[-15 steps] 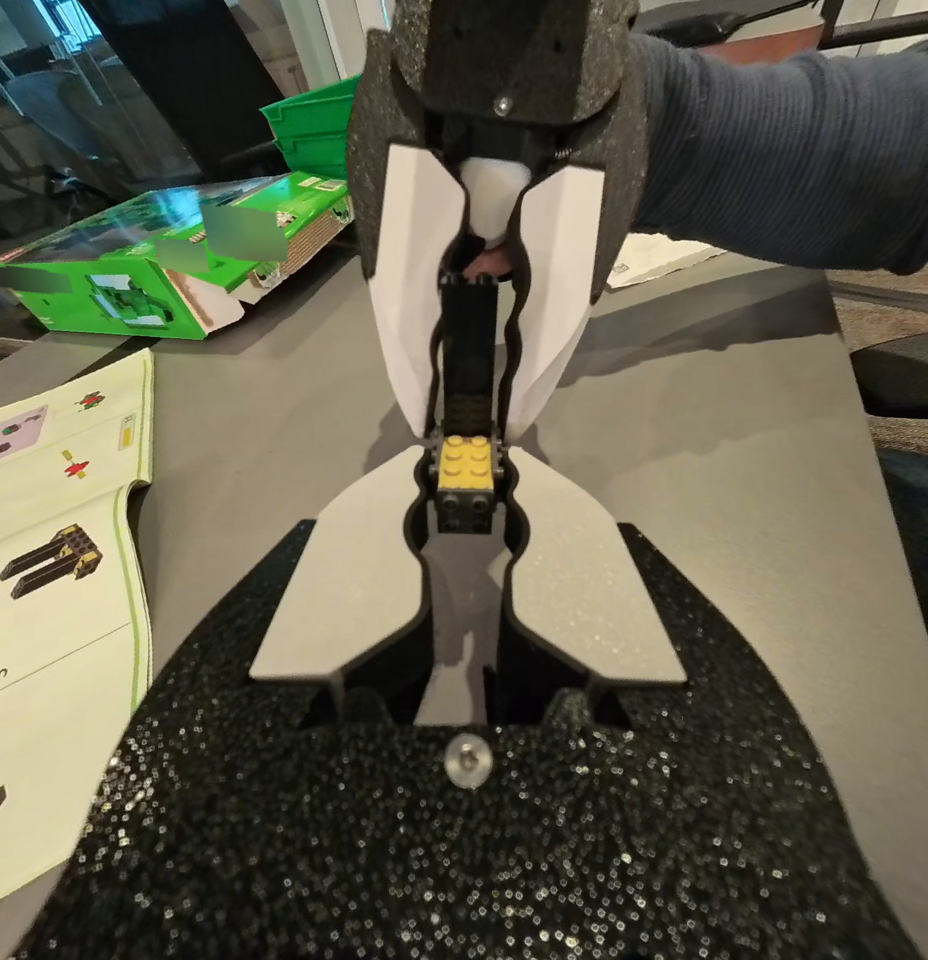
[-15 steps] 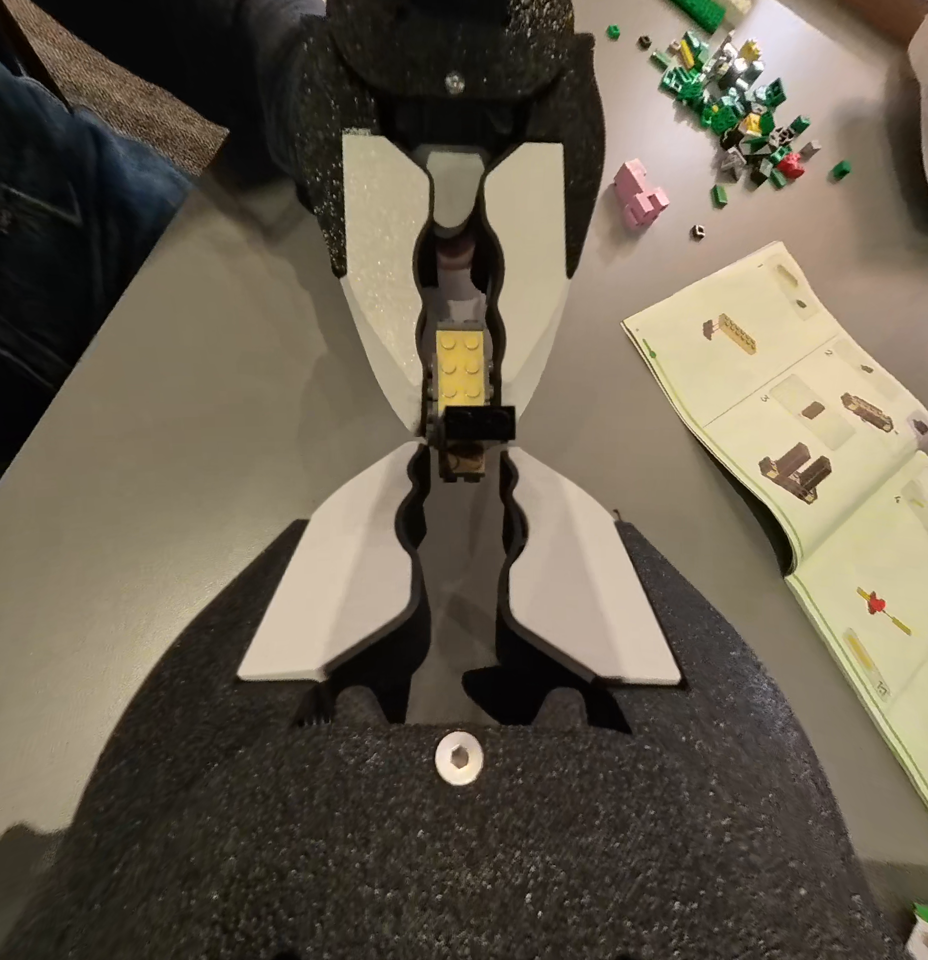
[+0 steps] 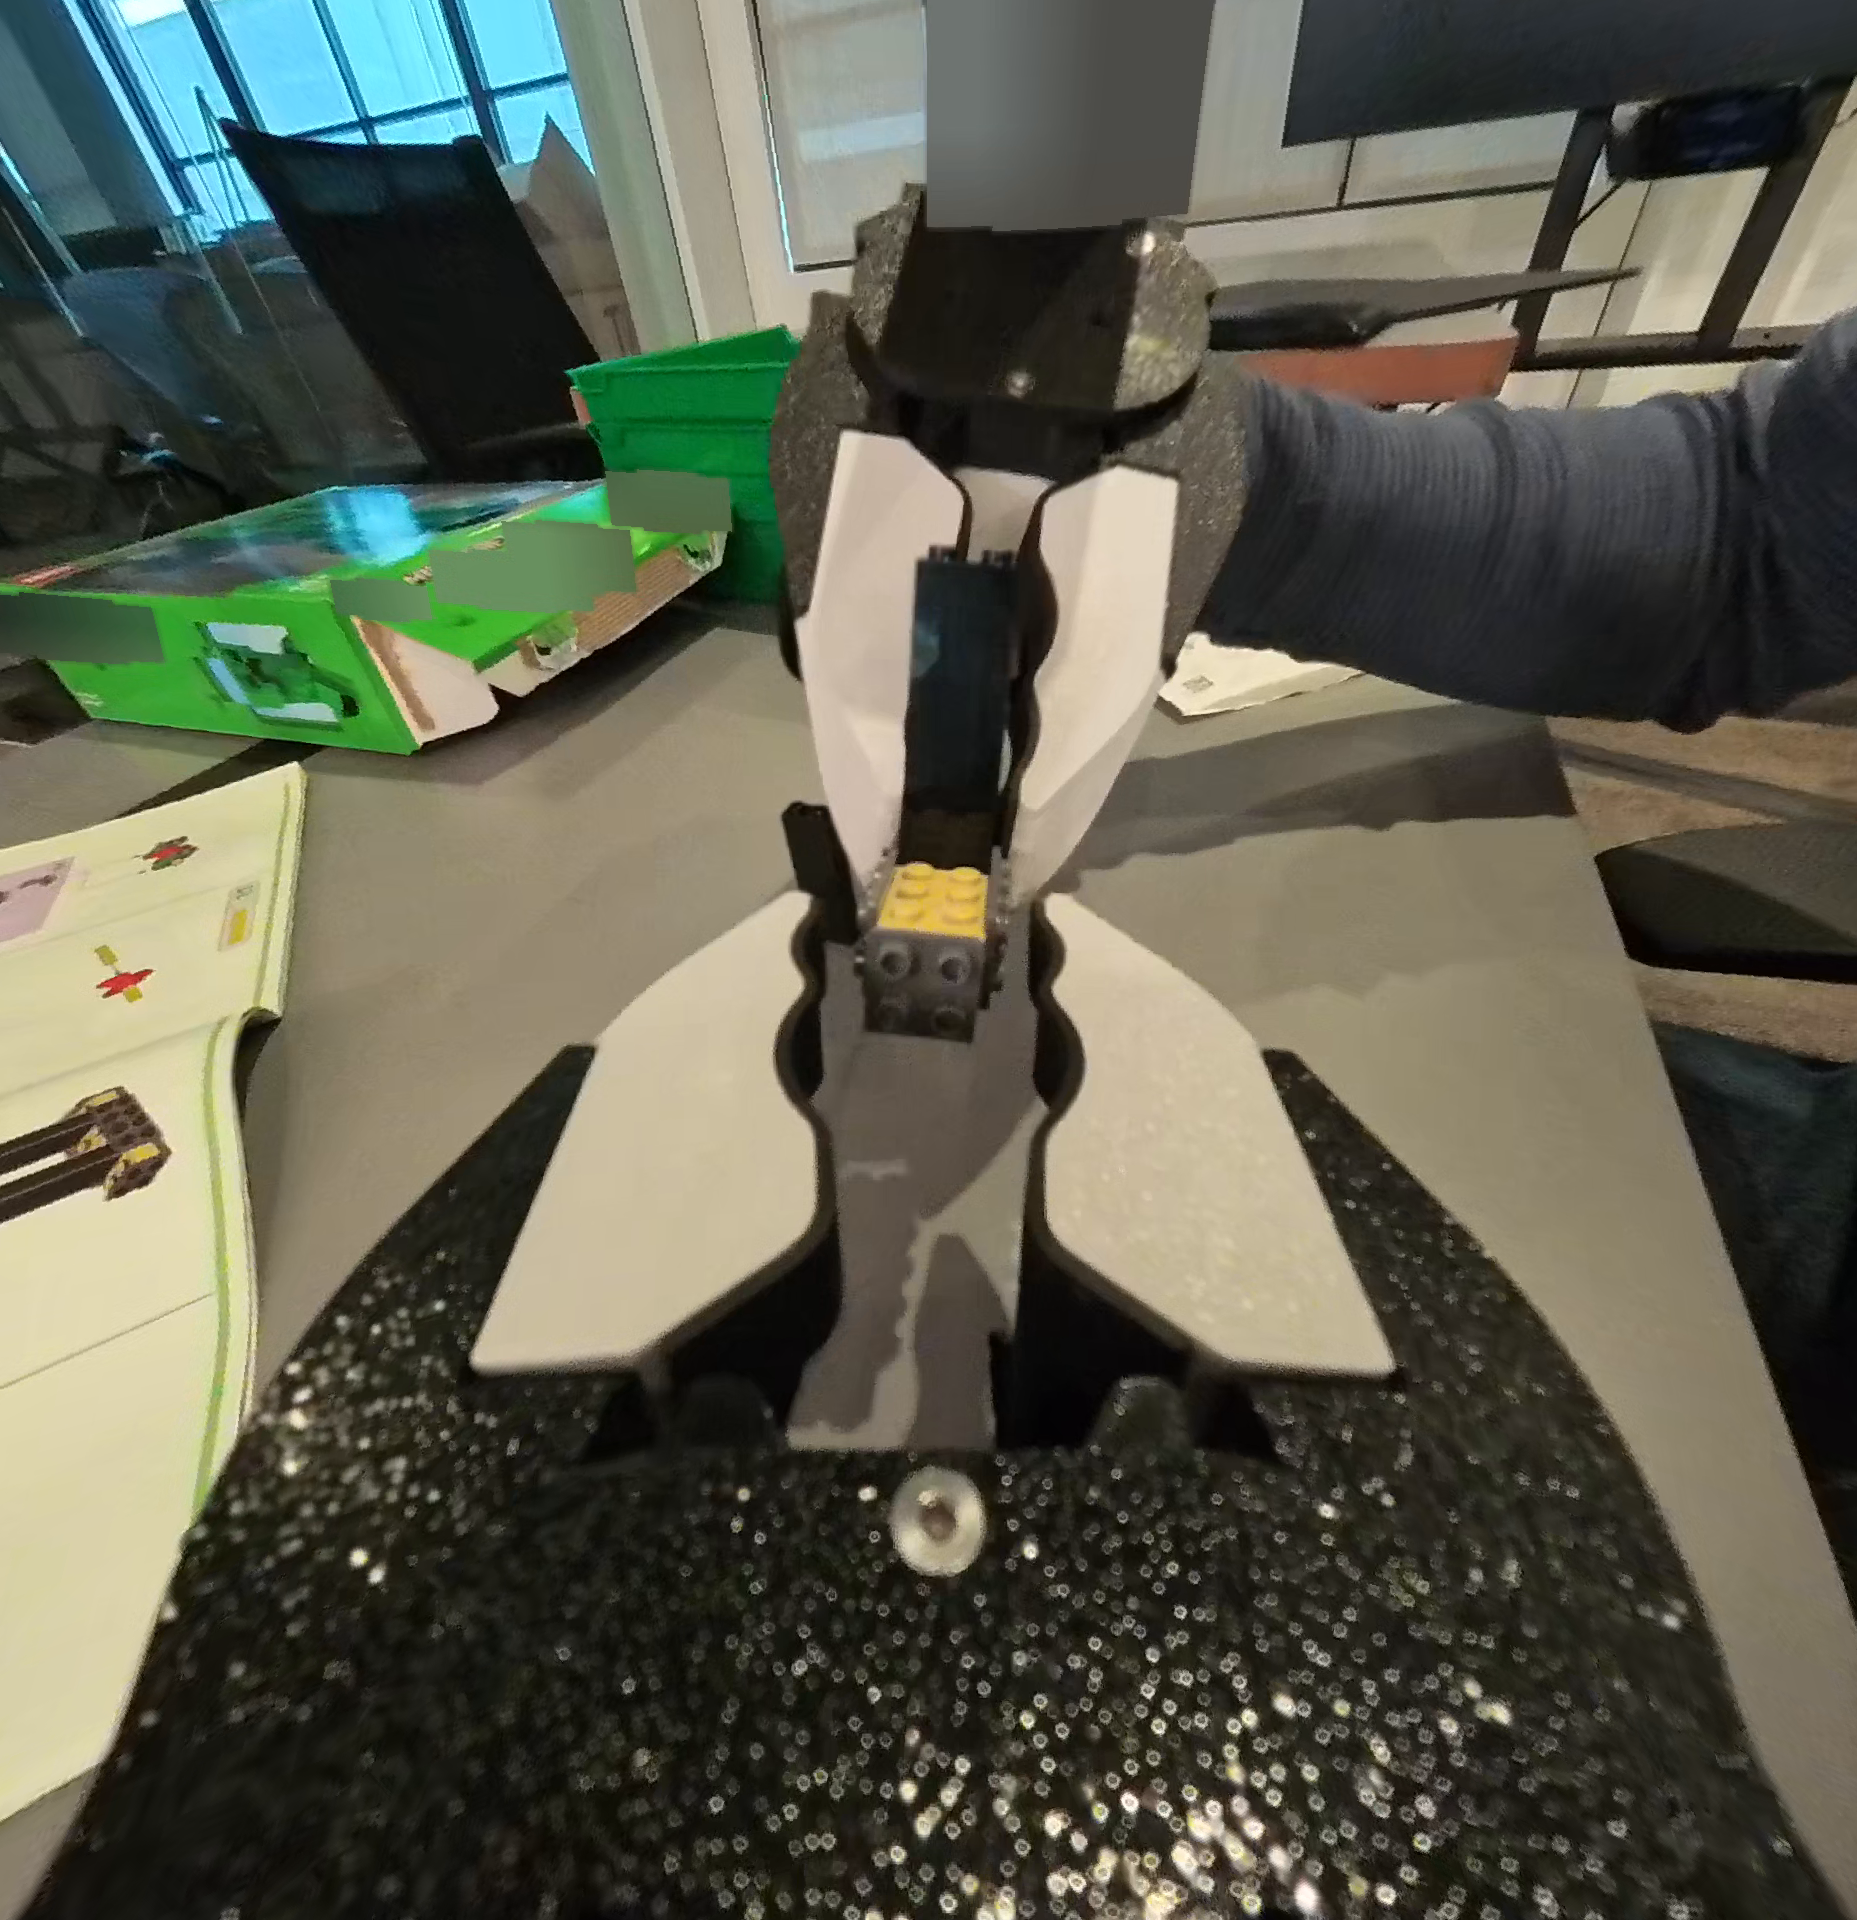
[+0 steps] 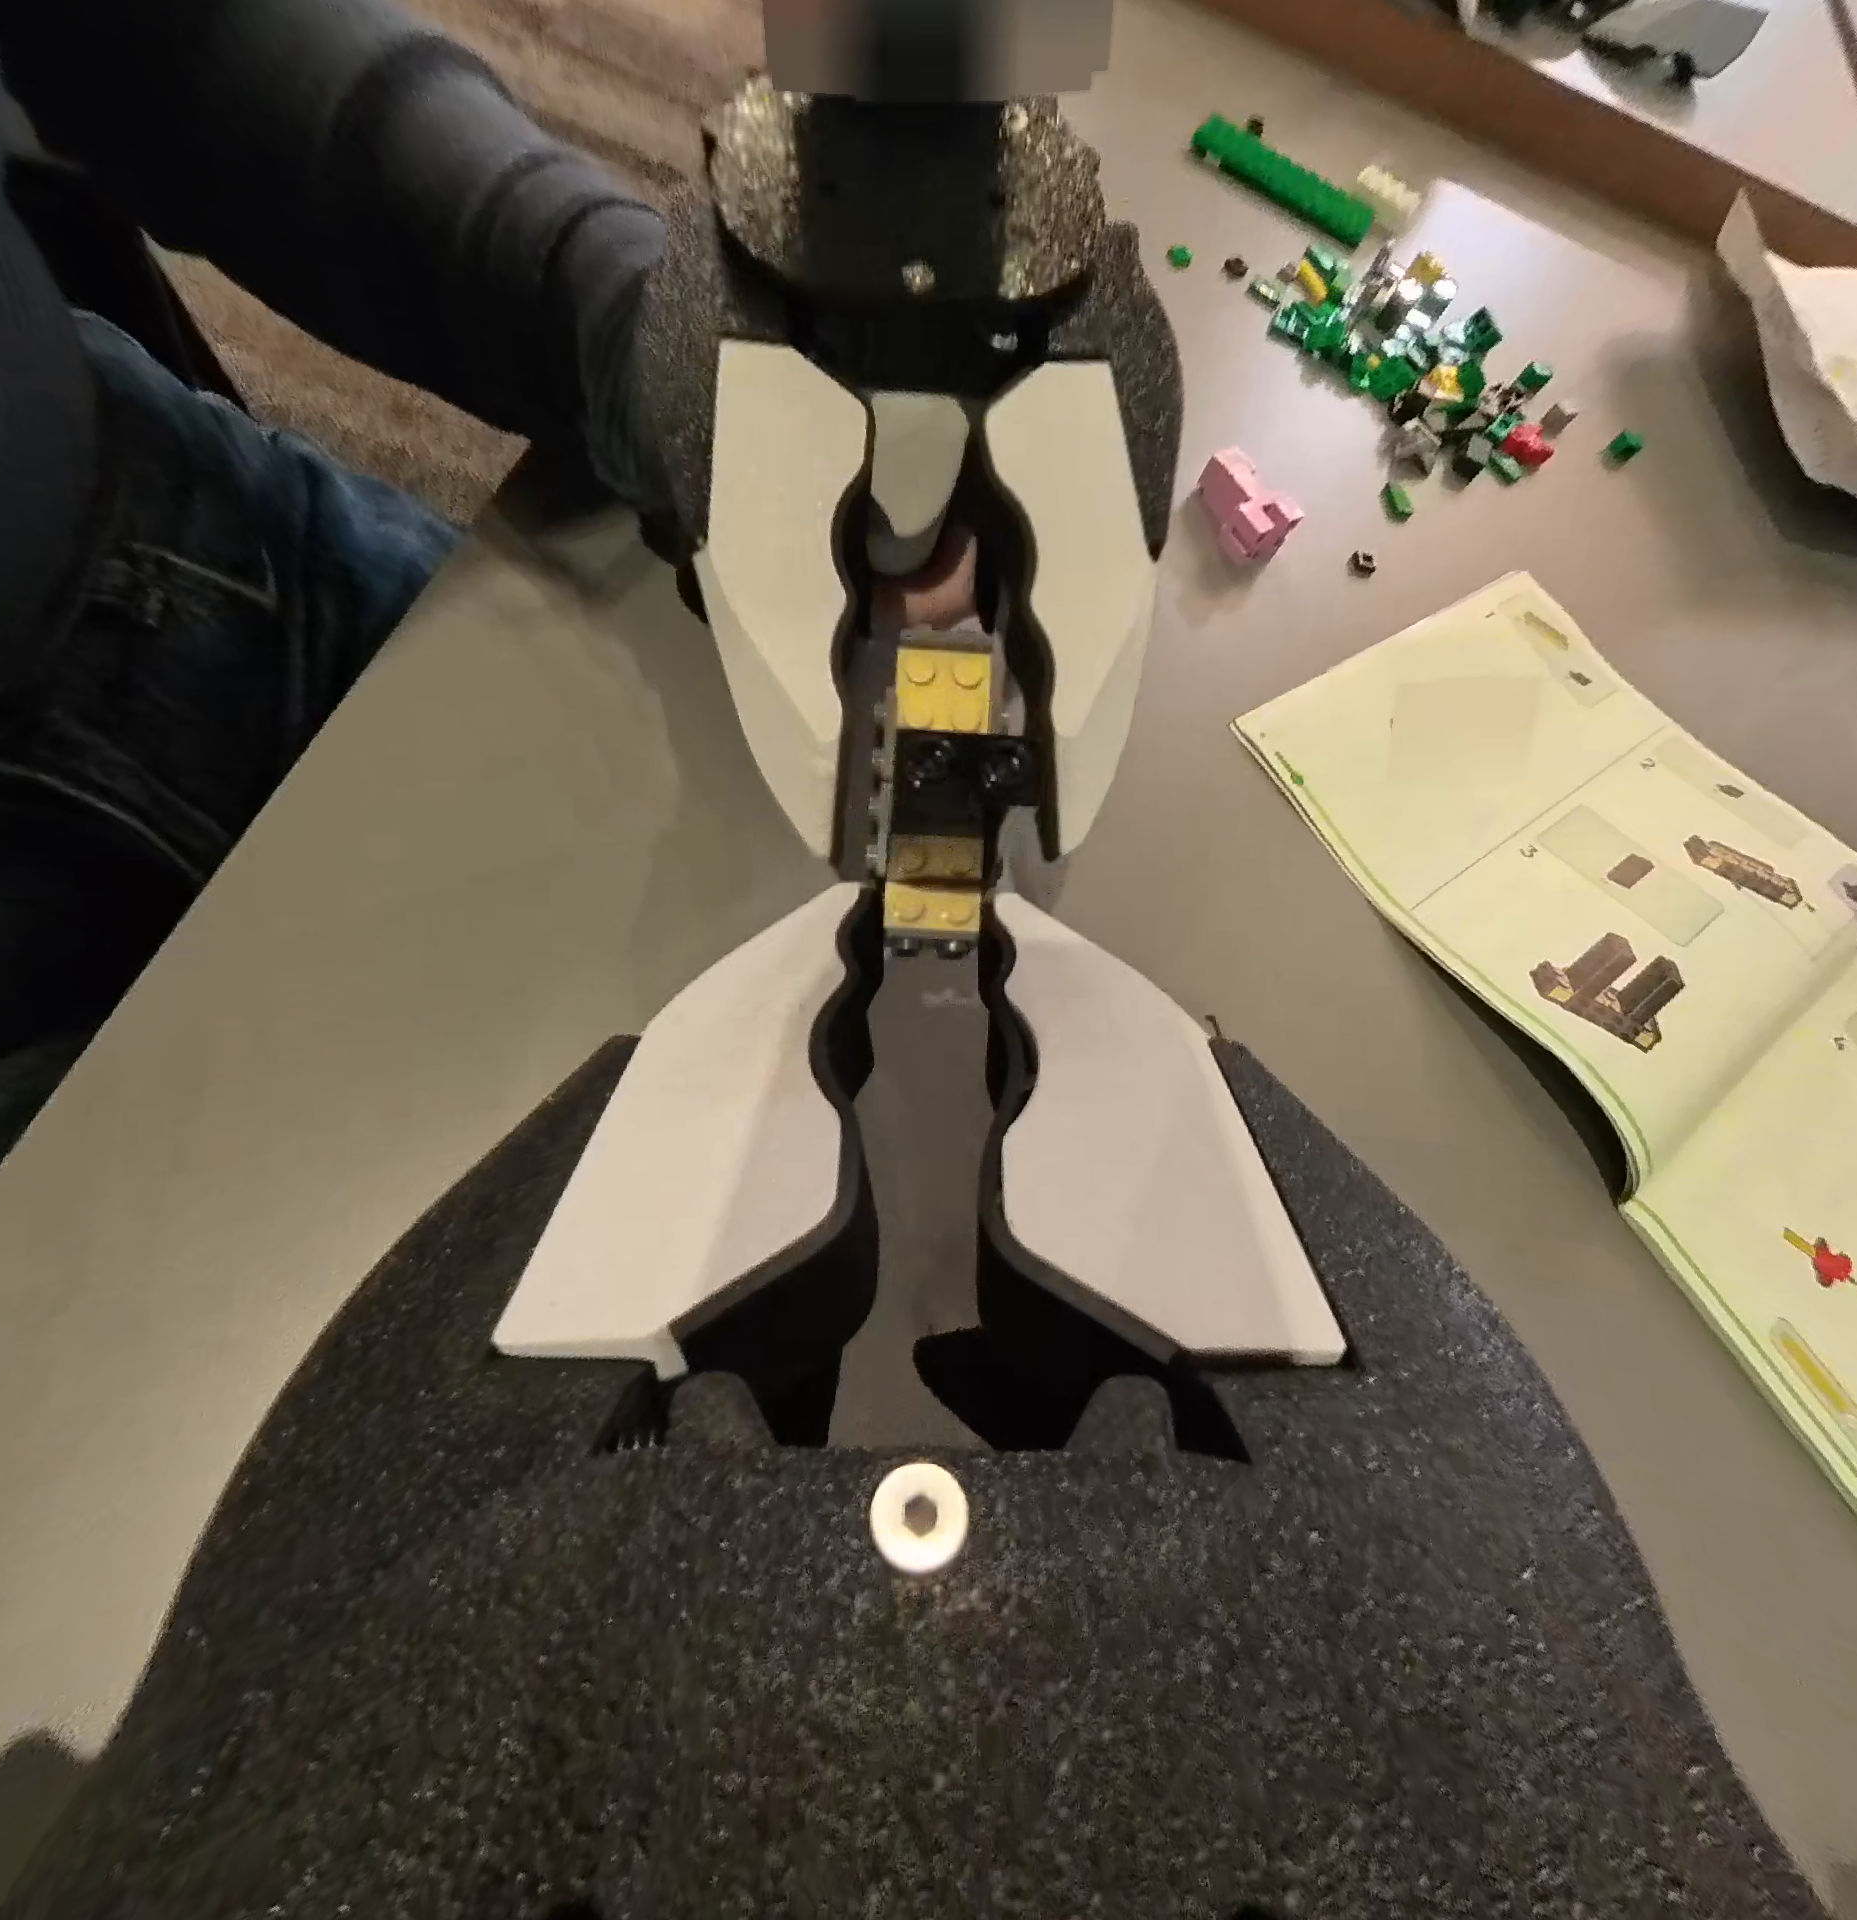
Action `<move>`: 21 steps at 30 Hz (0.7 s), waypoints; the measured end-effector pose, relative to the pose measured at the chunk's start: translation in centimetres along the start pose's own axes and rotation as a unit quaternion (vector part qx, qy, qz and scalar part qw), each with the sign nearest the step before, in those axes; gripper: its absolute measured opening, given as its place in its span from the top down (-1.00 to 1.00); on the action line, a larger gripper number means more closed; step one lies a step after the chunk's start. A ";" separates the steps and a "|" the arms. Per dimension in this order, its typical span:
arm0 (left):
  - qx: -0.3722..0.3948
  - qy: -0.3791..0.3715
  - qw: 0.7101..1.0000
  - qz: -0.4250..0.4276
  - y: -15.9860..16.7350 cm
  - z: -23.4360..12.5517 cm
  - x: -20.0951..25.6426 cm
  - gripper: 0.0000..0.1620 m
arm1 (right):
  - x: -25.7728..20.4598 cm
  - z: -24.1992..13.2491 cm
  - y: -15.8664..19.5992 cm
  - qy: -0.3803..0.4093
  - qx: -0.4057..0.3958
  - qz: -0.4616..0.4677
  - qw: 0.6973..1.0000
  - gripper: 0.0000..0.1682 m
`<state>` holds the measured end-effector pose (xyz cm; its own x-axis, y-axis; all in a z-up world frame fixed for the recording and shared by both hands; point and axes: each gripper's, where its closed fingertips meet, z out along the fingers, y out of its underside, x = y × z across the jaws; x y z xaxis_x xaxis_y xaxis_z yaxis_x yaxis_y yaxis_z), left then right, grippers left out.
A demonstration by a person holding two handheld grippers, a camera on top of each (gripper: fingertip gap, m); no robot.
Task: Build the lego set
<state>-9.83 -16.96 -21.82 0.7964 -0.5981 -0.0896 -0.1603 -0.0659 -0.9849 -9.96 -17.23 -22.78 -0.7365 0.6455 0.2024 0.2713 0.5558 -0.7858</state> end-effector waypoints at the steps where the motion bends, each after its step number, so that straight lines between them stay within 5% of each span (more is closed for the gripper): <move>1: 0.002 0.002 1.000 -0.003 0.0 0.0 0.0 0.54 | 0.0 -0.1 -0.2 0.000 0.007 0.001 1.000 0.80; 21: 0.072 0.032 0.997 -0.017 -1.7 -1.0 0.5 0.68 | -0.2 -0.7 -1.3 -0.011 0.056 0.002 0.998 0.80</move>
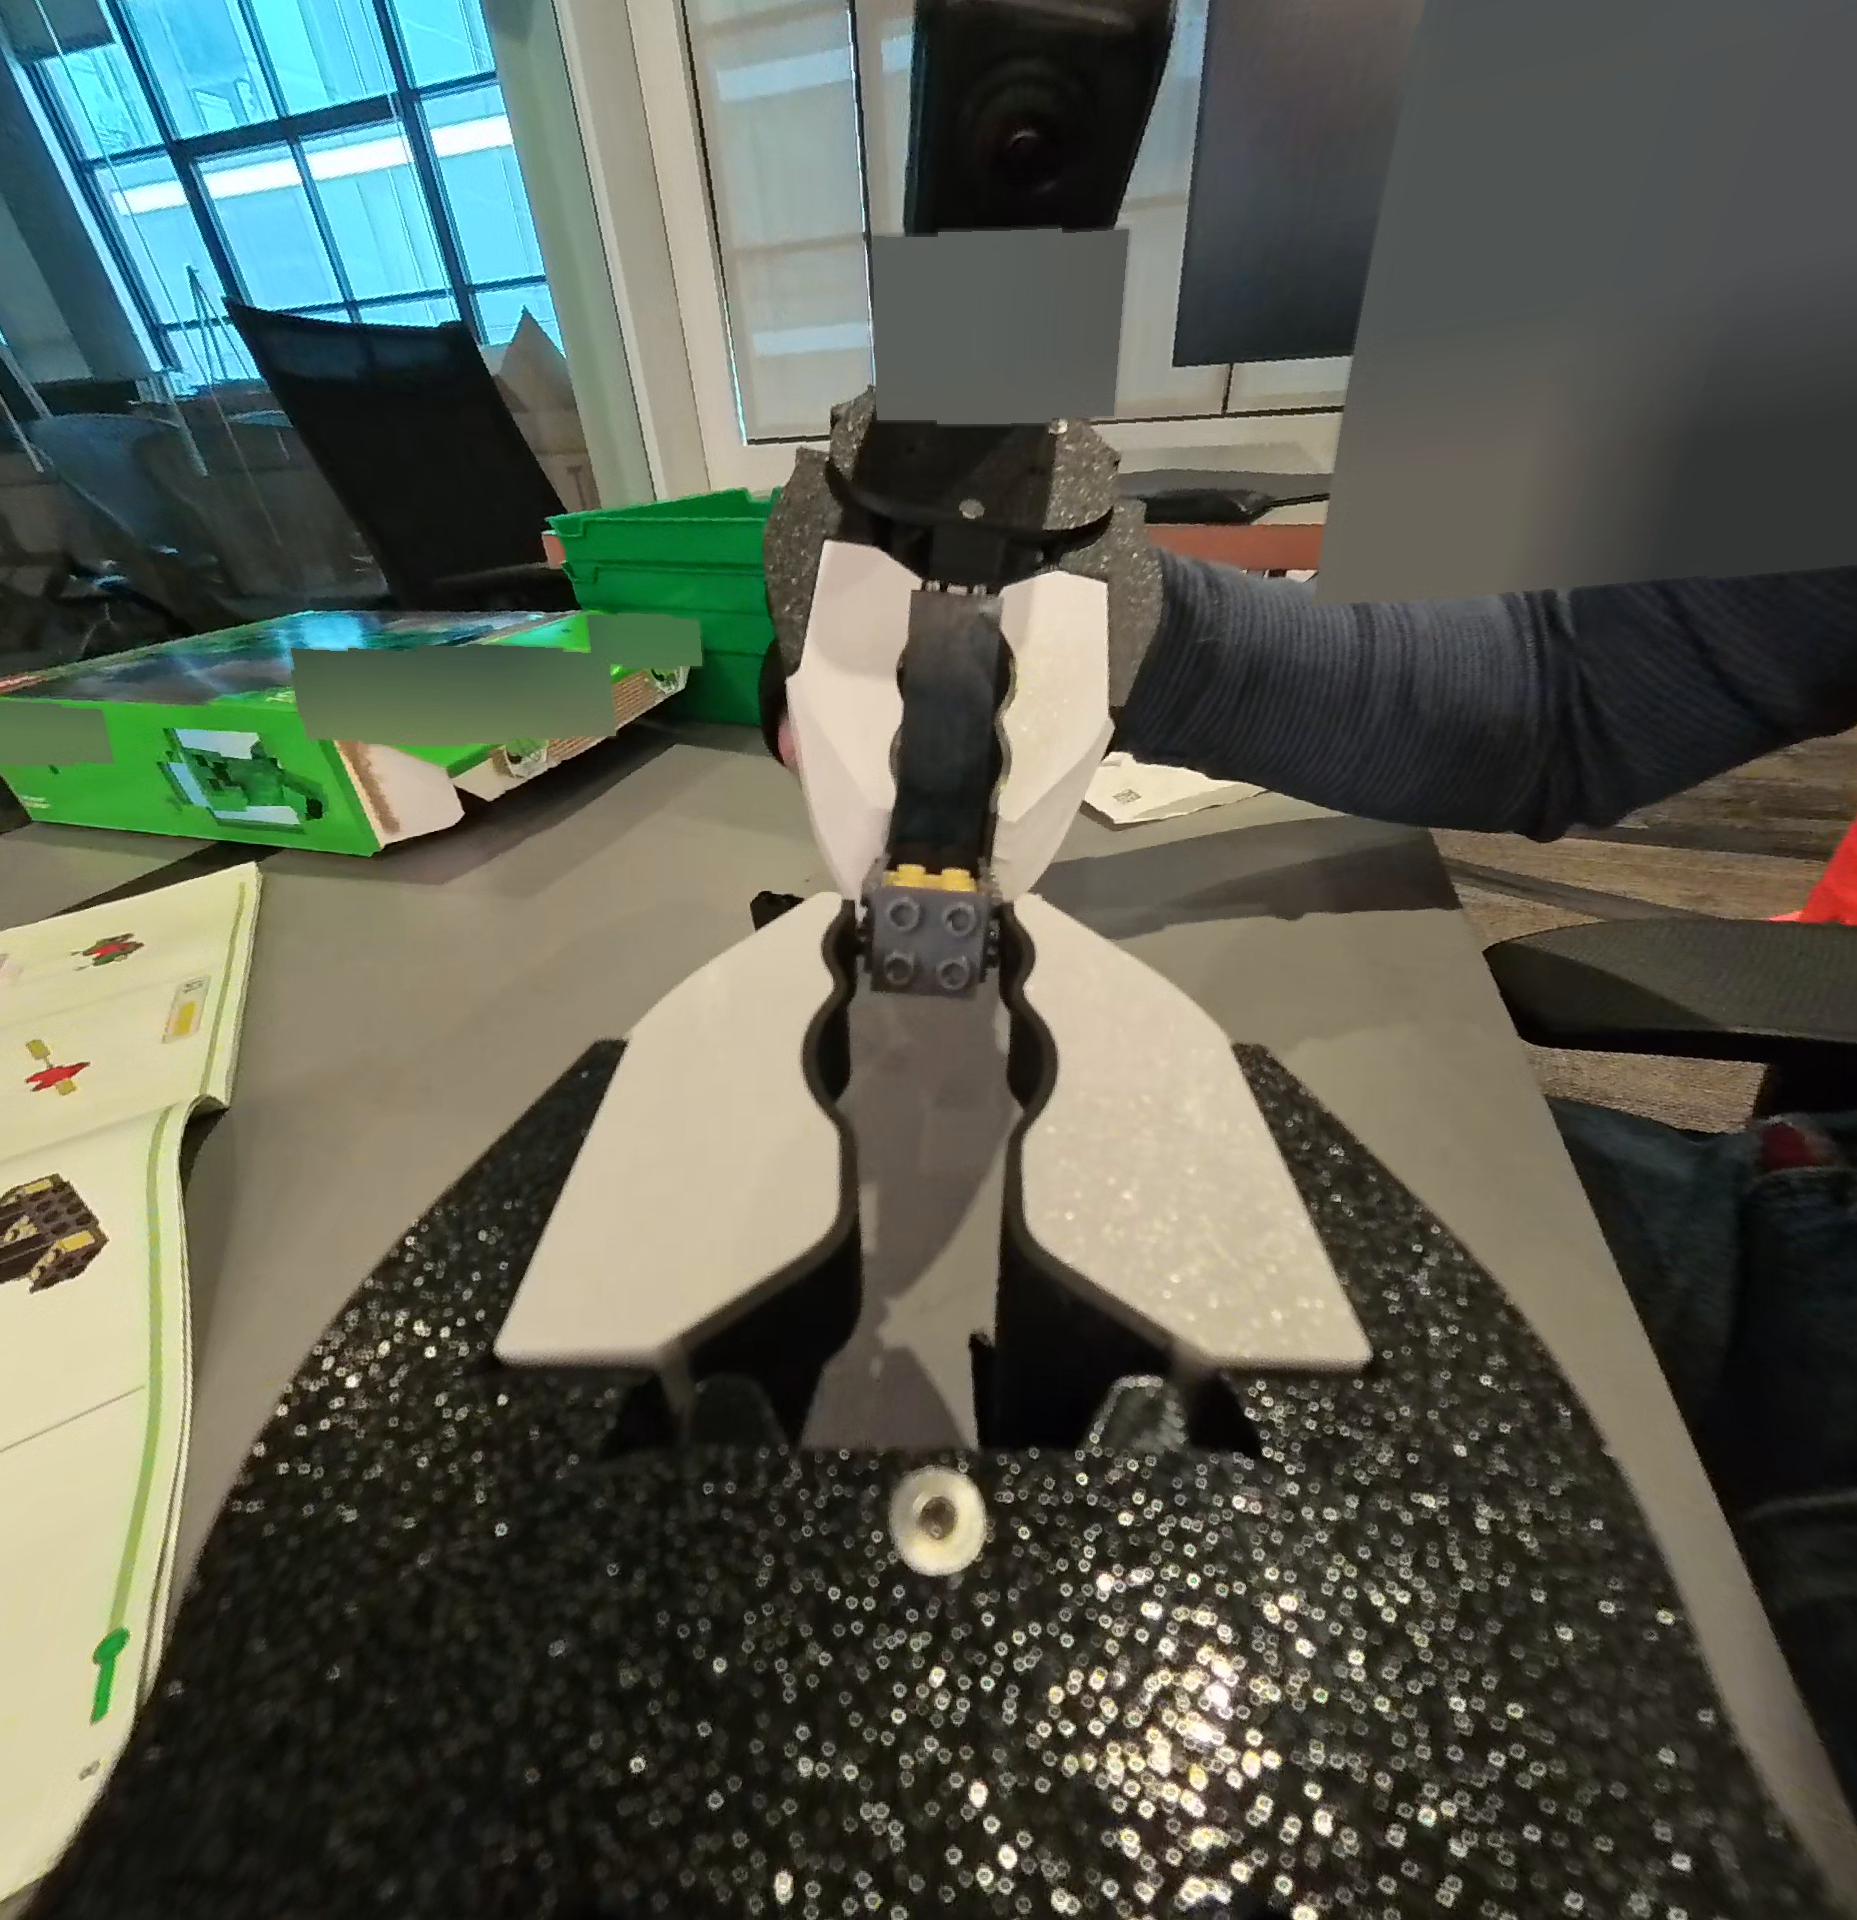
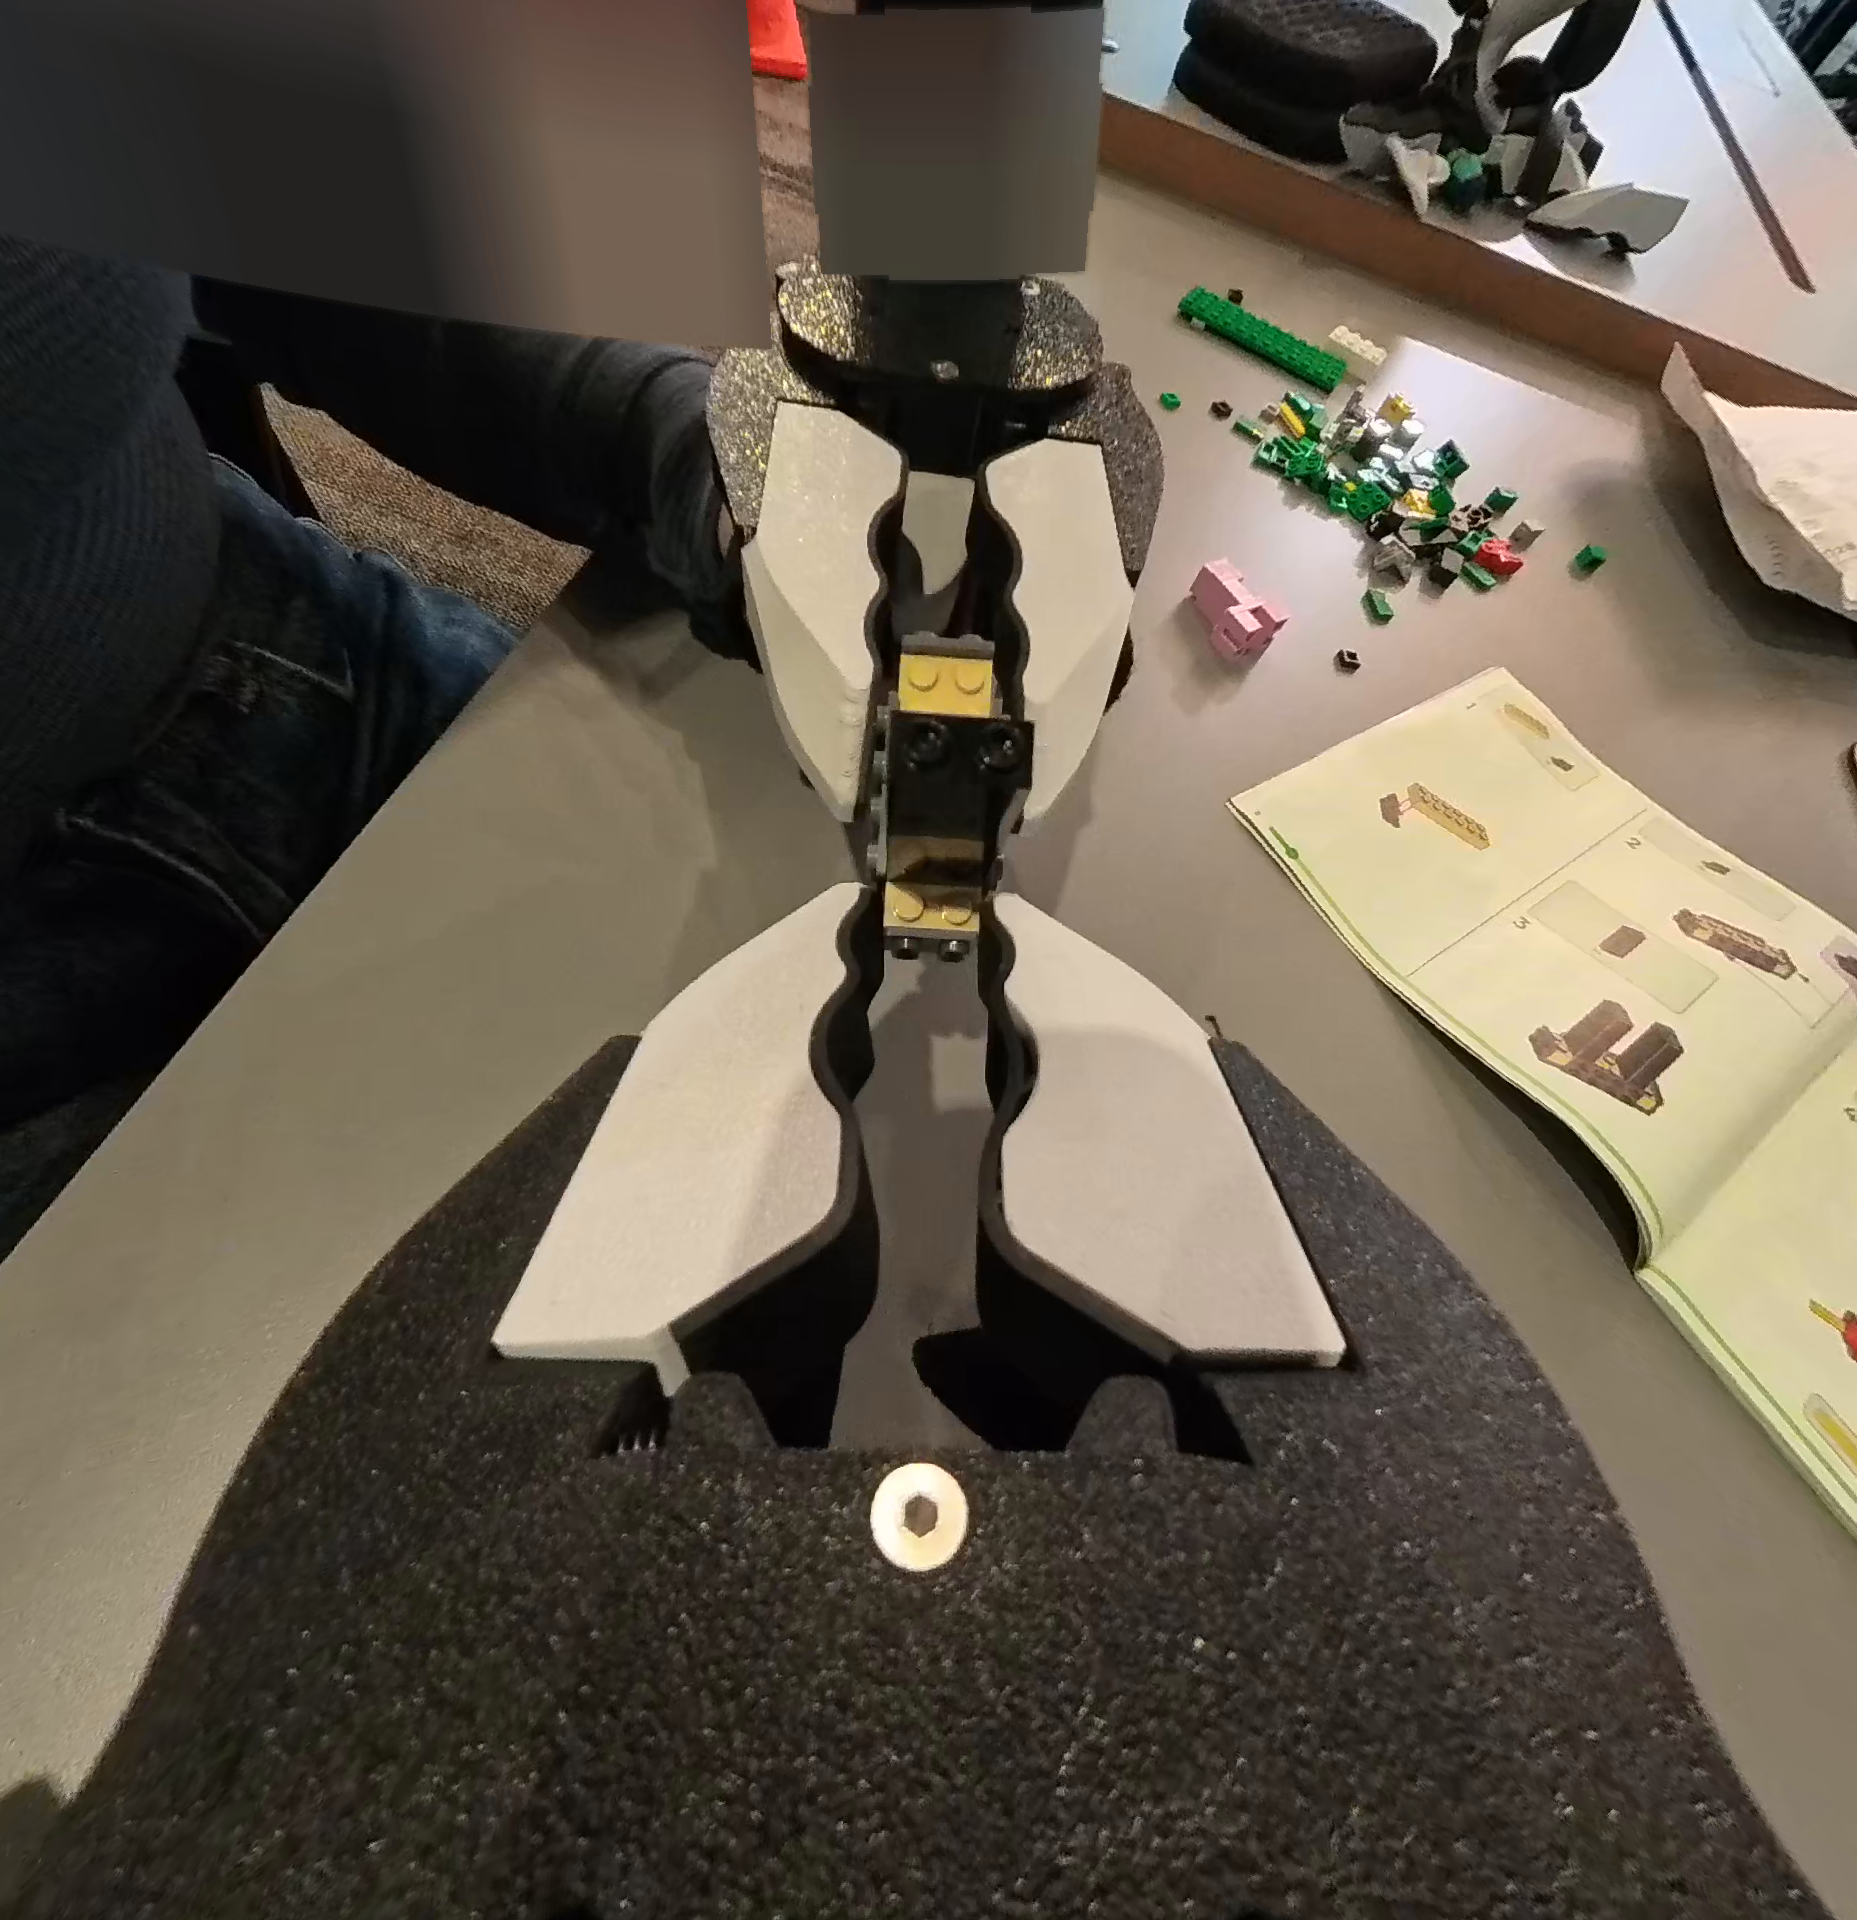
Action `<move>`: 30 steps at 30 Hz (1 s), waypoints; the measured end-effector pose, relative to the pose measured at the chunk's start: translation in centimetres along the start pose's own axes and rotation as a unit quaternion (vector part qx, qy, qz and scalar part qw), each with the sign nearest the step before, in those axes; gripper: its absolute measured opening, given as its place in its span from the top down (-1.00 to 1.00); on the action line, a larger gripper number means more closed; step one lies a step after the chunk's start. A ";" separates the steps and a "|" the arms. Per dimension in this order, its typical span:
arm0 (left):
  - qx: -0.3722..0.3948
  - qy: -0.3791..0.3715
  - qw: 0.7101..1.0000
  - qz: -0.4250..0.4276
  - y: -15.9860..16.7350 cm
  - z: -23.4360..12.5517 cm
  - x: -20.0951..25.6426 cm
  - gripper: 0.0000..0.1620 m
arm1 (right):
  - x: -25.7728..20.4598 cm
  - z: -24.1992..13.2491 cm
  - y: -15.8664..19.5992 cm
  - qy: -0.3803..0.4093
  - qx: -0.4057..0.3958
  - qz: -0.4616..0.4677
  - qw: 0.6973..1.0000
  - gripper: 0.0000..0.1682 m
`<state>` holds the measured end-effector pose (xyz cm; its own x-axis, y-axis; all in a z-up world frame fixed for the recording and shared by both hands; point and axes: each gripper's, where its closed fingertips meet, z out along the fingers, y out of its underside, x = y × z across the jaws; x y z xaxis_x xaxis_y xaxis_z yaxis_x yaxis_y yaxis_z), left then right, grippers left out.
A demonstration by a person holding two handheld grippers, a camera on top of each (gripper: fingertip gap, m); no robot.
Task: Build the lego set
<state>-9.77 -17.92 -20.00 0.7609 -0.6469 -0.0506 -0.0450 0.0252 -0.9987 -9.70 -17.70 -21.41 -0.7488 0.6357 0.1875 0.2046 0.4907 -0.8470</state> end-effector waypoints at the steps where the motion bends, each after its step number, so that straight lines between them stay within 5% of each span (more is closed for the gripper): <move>1: 0.001 0.001 1.000 0.000 0.0 0.0 0.0 0.68 | 0.0 0.0 0.0 -0.001 0.001 0.001 1.000 0.80; 30: 0.017 -0.004 1.000 0.019 -0.4 0.0 0.2 0.68 | -0.2 0.0 -0.4 -0.012 0.016 0.008 1.000 0.80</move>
